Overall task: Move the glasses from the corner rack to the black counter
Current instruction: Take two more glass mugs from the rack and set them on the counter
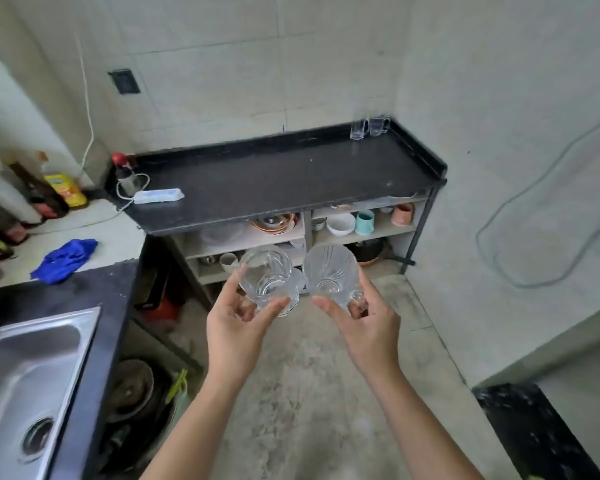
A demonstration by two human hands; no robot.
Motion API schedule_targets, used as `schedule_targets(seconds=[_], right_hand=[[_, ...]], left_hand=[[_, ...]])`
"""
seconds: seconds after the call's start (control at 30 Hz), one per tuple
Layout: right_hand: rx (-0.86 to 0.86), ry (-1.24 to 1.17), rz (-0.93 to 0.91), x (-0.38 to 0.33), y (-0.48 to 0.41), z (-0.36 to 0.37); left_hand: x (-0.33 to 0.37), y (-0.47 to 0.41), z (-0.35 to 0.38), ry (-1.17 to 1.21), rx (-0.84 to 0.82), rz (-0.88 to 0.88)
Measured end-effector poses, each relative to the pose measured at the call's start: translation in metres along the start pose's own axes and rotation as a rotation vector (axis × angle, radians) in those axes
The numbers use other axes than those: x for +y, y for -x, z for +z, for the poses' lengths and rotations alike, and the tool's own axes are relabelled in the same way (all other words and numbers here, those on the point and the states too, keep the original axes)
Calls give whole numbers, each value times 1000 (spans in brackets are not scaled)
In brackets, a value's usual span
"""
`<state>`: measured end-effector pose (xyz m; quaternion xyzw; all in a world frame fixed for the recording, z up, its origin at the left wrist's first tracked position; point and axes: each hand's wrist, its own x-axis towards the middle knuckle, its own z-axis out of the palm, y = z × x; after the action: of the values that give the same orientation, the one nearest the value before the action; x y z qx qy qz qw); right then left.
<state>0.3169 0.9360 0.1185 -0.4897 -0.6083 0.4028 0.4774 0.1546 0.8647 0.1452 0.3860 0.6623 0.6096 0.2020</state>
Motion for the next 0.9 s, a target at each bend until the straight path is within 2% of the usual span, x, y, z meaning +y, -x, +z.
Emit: schedule_targets(seconds=[0.2, 0.37, 0.5, 0.73, 0.9], right_hand=[[59, 9, 7, 37, -110, 27], [103, 67, 37, 62, -225, 64], [169, 45, 84, 58, -318, 88], [289, 53, 122, 76, -460, 86], [307, 46, 203, 126, -550, 76]], left_hand=[[-28, -103, 66, 4, -109, -25], [-64, -228, 122, 57, -146, -58], [-63, -328, 162, 92, -227, -61], [-51, -457, 255, 180, -307, -58], [-75, -518, 336, 102, -323, -91]])
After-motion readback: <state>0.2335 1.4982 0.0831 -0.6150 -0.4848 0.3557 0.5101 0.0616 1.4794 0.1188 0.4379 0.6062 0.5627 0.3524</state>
